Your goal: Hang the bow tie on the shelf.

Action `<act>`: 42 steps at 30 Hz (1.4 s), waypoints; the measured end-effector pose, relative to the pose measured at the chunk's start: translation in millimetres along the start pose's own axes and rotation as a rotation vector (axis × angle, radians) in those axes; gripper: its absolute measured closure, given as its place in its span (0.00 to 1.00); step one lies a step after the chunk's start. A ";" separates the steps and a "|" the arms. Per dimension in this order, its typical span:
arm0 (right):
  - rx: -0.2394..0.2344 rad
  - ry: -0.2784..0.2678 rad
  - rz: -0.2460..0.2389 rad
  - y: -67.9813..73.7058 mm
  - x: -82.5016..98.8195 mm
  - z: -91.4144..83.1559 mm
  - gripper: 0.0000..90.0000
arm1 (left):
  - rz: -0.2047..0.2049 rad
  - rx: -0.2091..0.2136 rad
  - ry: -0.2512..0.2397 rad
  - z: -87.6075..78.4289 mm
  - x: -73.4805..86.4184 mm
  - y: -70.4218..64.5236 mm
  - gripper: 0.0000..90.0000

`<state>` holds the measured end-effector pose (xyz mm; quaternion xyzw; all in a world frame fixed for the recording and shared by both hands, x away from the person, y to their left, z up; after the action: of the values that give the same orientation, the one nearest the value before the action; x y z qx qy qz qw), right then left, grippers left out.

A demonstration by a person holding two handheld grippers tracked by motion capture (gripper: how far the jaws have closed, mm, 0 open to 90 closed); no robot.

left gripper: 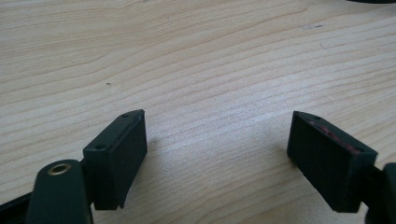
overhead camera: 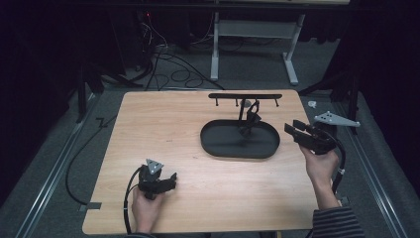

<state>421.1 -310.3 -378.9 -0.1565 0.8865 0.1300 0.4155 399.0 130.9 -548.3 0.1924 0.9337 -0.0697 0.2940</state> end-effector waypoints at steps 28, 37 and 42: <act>-0.049 -0.030 0.038 -0.1 34.7 -25.5 0.65 | 0.000 0.000 0.001 -0.1 0.0 0.0 0.23; -0.072 -0.029 0.043 6.1 47.4 -28.9 0.65 | 0.000 0.000 0.001 -0.1 0.0 0.0 0.23; -0.082 -0.020 0.041 10.2 53.4 -27.7 0.65 | 0.000 0.000 0.002 -0.1 0.1 0.0 0.23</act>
<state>365.5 -320.0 -402.3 -0.1541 0.8793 0.1760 0.4148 398.9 130.9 -548.3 0.1926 0.9339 -0.0695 0.2932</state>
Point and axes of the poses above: each handheld gripper's, and its own axes: z roughly forward along the jaws, x roughly out of its underside, y roughly to its left, the point moved 6 cm from there along z, roughly forward along the jaws, and after that the axes turned 12 degrees about y, right-handed, at the moved point
